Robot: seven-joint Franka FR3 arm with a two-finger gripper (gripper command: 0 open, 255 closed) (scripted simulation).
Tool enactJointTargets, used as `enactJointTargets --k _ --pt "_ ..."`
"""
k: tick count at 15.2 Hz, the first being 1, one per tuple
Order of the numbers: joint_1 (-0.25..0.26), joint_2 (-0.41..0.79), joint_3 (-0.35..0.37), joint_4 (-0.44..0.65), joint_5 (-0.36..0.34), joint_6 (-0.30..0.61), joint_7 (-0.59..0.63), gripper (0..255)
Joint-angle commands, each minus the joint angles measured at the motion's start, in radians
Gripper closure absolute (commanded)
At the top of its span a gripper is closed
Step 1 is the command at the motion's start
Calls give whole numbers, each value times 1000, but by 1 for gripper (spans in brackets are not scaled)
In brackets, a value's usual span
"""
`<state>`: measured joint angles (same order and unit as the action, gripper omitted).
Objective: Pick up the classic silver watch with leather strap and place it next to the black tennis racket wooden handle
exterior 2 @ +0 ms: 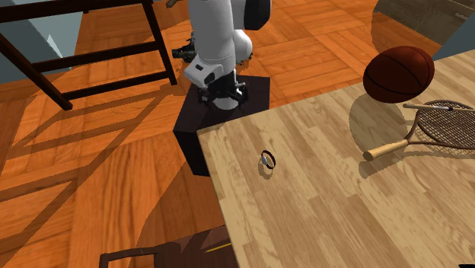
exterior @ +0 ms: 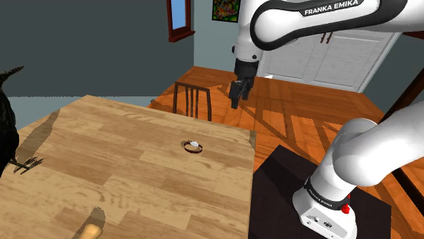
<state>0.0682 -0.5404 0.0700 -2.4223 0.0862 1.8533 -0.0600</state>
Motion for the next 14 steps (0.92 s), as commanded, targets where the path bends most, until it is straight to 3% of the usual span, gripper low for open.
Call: enactJointTargets --k 1,14 --pt "17 54 24 -3 18 51 16 0" --pt "105 442 151 121 64 285 110 0"
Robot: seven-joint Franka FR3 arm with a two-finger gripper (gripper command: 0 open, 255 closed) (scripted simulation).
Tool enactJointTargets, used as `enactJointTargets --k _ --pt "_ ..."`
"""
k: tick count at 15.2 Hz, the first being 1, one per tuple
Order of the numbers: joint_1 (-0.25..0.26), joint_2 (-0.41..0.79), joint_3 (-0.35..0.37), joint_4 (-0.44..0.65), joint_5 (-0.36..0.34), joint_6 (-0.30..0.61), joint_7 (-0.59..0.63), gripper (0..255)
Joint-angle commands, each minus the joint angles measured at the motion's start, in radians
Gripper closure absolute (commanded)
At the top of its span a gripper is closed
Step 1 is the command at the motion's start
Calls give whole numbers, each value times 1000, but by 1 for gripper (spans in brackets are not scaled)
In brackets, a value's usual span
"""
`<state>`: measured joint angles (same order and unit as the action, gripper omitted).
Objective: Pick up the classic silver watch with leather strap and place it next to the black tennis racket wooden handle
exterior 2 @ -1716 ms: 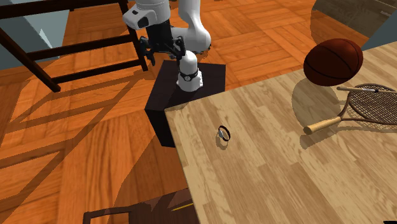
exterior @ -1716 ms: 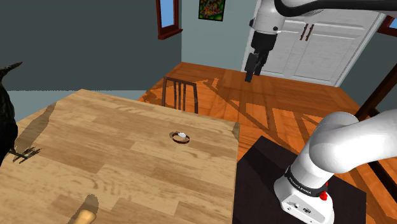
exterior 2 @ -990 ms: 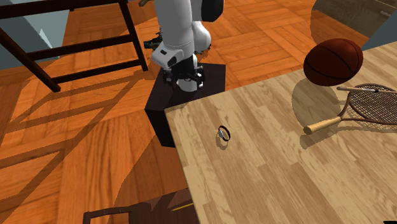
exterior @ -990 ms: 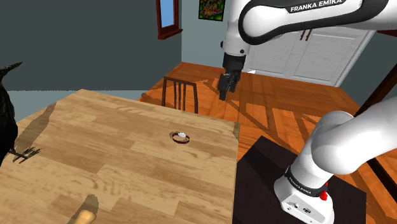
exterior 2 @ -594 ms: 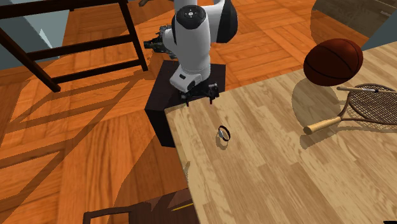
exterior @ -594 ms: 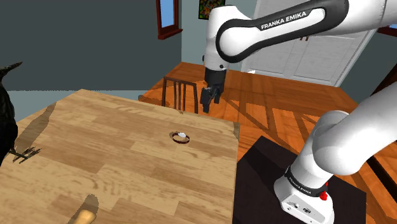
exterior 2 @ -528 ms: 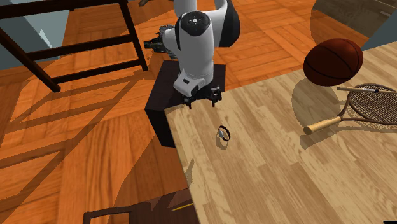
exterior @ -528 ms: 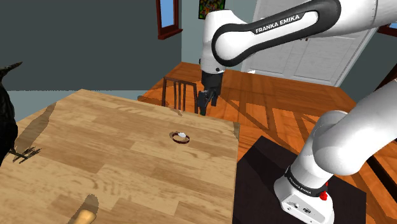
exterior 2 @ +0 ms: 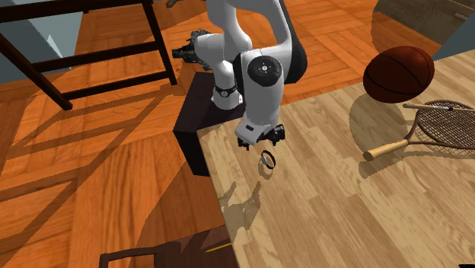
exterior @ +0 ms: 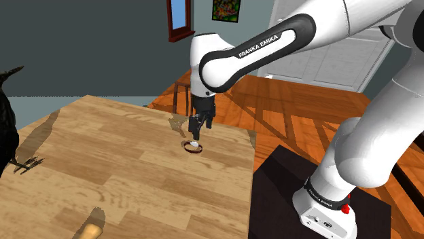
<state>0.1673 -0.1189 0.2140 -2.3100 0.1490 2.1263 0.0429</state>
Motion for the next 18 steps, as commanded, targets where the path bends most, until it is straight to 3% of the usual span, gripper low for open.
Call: enactJointTargets --k 1,7,15,16,18 --pt "6 27 8 0 1 26 8 0" --pt "11 74 15 -46 0 118 11 0" --pt "11 73 15 -45 0 118 11 0" --pt "11 73 15 -45 0 118 11 255" --pt "11 73 15 -45 0 118 11 255"
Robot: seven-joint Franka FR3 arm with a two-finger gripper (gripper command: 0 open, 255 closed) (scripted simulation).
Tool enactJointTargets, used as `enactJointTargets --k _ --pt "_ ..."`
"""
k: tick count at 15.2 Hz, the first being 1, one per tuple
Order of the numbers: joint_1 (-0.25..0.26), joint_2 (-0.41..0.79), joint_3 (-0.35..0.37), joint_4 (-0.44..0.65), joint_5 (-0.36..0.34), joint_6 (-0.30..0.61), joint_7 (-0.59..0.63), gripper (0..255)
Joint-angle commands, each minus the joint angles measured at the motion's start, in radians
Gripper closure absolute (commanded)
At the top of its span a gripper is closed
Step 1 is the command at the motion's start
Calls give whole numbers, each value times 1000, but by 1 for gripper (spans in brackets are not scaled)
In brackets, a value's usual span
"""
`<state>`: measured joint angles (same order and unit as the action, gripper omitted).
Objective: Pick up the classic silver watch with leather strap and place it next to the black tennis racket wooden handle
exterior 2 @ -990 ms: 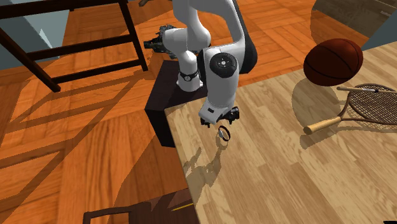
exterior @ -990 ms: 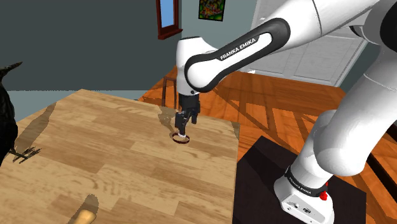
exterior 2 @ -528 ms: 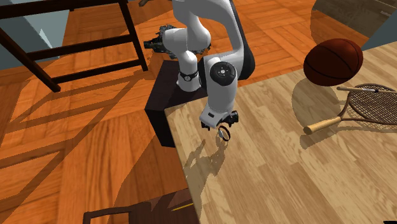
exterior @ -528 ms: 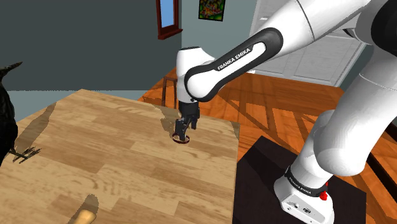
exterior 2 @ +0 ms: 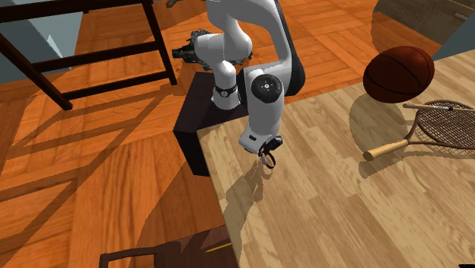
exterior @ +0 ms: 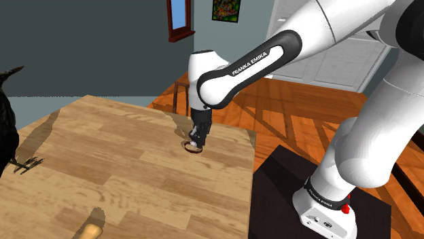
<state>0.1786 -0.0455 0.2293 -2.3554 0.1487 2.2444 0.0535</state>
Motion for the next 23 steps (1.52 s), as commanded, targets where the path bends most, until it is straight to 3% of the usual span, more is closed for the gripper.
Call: enactJointTargets --k 1,7,23 --pt "0 0 0 0 0 0 0 255" --pt "0 0 0 0 0 0 0 255" --pt "-4 -112 -10 111 6 -221 8 255"
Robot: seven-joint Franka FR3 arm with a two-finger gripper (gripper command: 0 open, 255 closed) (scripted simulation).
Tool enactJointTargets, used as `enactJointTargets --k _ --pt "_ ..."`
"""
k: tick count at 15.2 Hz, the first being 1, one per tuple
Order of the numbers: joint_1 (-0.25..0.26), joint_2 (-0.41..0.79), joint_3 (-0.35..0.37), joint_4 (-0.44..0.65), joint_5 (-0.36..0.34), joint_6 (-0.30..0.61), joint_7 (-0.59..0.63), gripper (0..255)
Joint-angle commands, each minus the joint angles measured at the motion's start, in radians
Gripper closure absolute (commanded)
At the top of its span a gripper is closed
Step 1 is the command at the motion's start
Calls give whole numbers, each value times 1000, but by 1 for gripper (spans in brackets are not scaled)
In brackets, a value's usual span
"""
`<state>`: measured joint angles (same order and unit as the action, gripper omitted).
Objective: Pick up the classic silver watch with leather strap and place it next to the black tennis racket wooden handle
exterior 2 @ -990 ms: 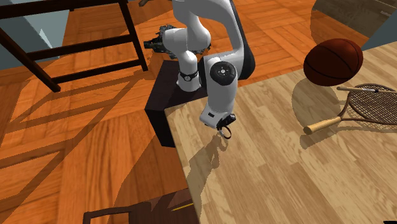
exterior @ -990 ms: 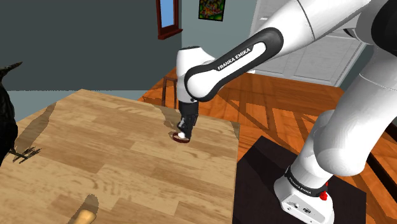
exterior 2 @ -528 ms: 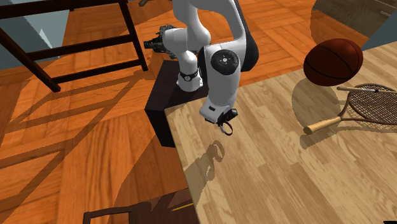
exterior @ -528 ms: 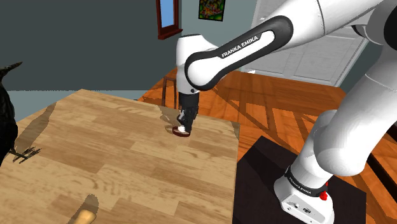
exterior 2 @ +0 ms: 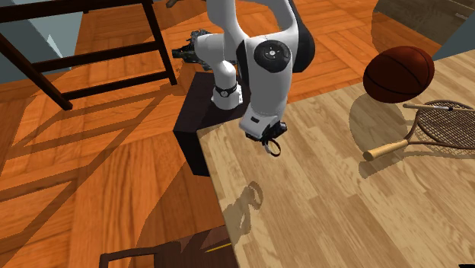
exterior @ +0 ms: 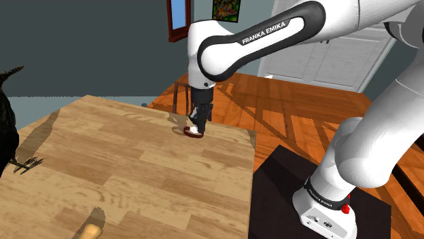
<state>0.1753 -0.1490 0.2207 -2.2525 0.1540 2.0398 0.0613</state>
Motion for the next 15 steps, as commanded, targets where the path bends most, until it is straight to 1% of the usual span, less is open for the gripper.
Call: enactJointTargets --k 1,7,15 --pt "-1 -13 -2 17 0 -30 1 255" --pt "-2 -37 -6 67 0 -104 5 255" --pt "88 -141 103 -31 68 -84 165 255"
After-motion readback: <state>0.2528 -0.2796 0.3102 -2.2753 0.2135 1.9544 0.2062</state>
